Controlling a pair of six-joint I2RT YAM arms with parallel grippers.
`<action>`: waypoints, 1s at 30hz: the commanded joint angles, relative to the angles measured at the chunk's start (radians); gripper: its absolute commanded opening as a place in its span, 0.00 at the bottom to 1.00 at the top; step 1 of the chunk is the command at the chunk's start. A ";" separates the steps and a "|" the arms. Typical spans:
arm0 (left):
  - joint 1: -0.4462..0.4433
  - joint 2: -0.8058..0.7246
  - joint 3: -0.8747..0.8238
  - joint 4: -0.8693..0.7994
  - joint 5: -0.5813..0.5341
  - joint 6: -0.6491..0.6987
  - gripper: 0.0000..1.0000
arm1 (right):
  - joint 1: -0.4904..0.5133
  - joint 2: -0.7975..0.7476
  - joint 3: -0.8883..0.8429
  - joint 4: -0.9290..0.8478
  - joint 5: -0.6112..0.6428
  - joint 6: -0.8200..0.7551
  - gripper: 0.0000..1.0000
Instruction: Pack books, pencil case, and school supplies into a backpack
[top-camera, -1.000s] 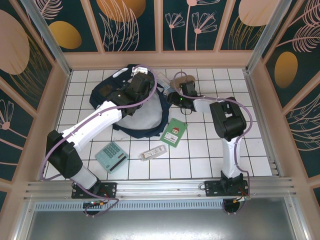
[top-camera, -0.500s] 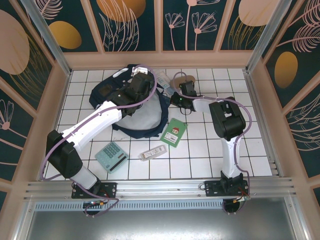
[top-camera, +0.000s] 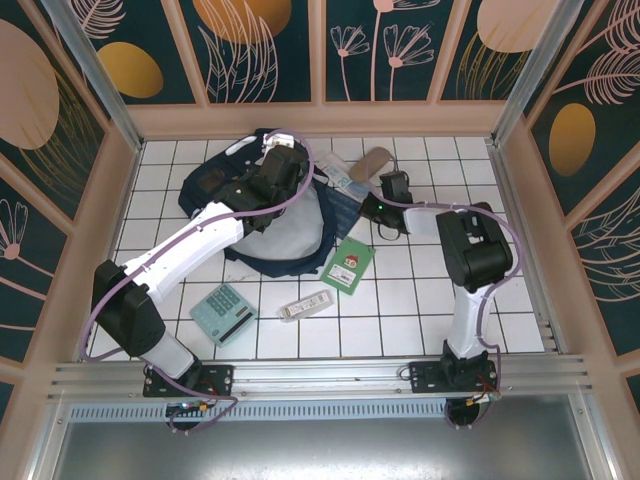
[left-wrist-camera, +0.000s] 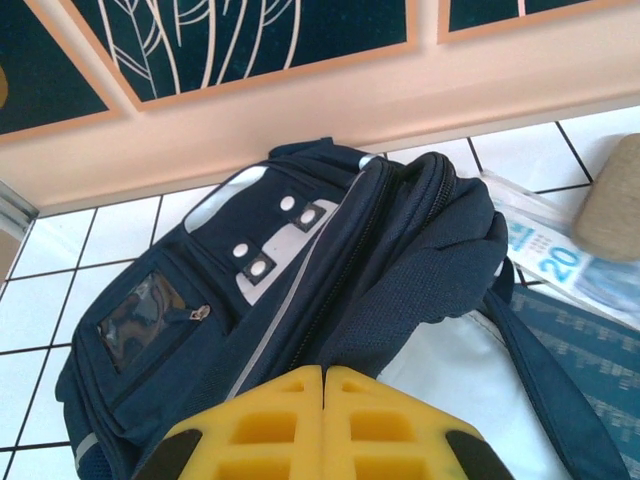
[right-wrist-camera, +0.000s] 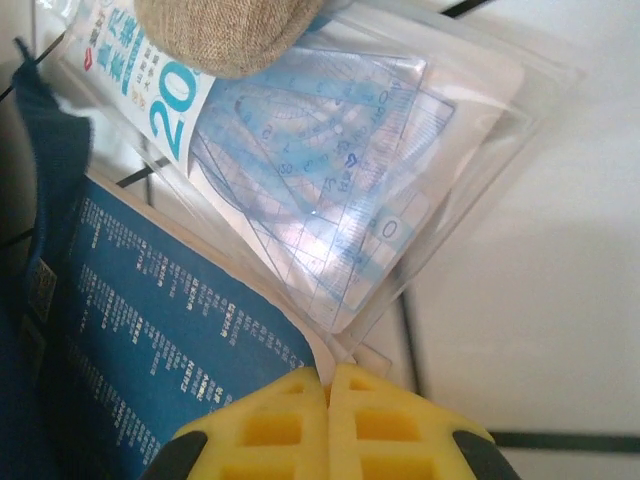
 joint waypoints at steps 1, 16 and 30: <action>0.015 -0.037 0.010 0.062 -0.081 0.001 0.00 | -0.041 -0.080 -0.071 -0.021 0.078 0.014 0.00; 0.016 -0.038 -0.022 0.120 -0.108 -0.008 0.00 | -0.158 -0.289 -0.294 -0.015 0.146 0.040 0.00; 0.017 0.022 0.011 0.120 -0.023 -0.048 0.00 | -0.258 -0.389 -0.374 -0.048 0.133 0.031 0.00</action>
